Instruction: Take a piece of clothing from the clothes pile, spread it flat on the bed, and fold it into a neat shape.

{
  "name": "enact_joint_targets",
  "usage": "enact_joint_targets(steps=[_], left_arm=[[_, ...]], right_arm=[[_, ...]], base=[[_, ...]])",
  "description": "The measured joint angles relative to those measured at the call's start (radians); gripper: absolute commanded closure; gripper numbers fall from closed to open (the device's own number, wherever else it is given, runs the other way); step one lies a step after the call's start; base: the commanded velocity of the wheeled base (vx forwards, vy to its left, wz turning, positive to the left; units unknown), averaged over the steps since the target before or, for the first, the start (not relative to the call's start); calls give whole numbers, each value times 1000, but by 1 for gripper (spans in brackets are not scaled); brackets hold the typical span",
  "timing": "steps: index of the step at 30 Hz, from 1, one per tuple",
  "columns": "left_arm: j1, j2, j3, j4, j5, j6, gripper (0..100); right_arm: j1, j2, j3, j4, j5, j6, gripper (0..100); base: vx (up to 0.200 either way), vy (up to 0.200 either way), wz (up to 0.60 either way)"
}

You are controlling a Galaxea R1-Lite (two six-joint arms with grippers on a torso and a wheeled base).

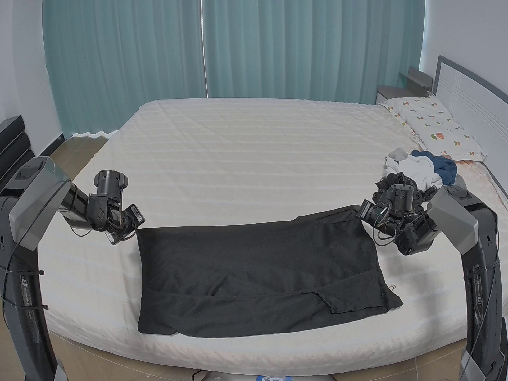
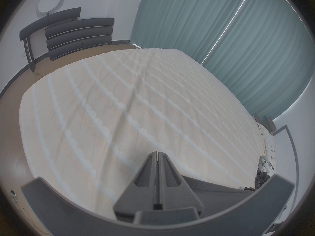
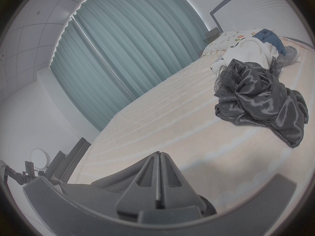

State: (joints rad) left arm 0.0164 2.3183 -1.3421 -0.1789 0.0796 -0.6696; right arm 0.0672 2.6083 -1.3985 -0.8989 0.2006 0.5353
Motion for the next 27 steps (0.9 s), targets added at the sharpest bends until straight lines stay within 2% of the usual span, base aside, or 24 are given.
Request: enact_joint_targets(steps=[13,27], left_arm=[[2,60,-17,2,2,2,100],[-2,21,99,-4,1,39,100]], right_arm=[[-2,7,35,11,0,-2,100],[-21,-89,219,-24,13,-17,100]], base=[[0,0,0],[0,0,0]])
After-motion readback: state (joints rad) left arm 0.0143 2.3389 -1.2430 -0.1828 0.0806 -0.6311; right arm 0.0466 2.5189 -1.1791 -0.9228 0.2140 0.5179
